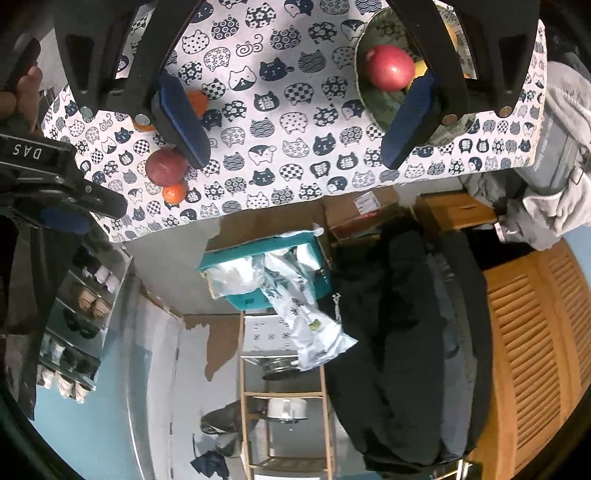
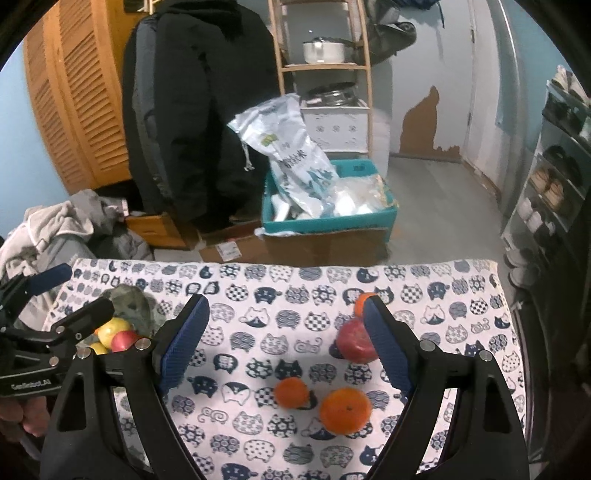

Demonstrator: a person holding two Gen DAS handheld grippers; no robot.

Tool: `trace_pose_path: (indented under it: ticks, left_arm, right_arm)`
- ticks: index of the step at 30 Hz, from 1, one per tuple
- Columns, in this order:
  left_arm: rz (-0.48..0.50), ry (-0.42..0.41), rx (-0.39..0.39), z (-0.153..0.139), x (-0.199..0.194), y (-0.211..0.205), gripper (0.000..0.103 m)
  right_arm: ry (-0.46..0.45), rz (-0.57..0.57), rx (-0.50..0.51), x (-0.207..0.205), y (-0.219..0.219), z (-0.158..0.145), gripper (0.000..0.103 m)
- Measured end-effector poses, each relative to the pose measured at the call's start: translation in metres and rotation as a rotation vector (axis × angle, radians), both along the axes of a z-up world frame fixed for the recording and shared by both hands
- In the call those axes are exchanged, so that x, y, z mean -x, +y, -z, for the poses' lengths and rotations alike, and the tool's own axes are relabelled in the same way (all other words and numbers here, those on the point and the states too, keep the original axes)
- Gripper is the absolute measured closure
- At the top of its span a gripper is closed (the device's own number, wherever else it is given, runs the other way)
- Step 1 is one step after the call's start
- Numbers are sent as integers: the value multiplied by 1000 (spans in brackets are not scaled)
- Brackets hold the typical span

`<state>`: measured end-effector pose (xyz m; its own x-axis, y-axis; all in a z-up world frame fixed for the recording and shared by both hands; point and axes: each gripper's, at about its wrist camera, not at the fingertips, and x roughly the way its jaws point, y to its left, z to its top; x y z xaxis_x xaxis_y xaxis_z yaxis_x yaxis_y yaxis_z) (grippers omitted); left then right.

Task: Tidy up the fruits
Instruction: 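Move both grippers toward the remaining red apple and mandarins, then close the right gripper on the second red apple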

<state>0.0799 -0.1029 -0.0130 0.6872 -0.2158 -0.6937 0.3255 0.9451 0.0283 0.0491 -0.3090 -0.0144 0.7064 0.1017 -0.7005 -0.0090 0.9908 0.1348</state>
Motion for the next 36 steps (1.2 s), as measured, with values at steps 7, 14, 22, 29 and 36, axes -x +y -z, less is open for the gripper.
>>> trace_pose_path:
  ticks: [7, 14, 22, 29, 36]
  left_arm:
    - [28, 11, -18, 6, -7, -22, 8]
    - [42, 20, -56, 21, -22, -43, 8]
    - [74, 63, -66, 47, -39, -61, 8]
    - [130, 125, -85, 82, -53, -78, 8]
    - [148, 173, -109, 114, -71, -89, 8]
  right_arm:
    - [29, 37, -1, -1, -26, 13, 19]
    - [95, 56, 6, -9, -50, 34, 19]
    - [202, 53, 19, -29, -63, 75, 19]
    - [287, 46, 12, -52, -70, 114, 19]
    - [363, 57, 6, -73, -77, 148, 19]
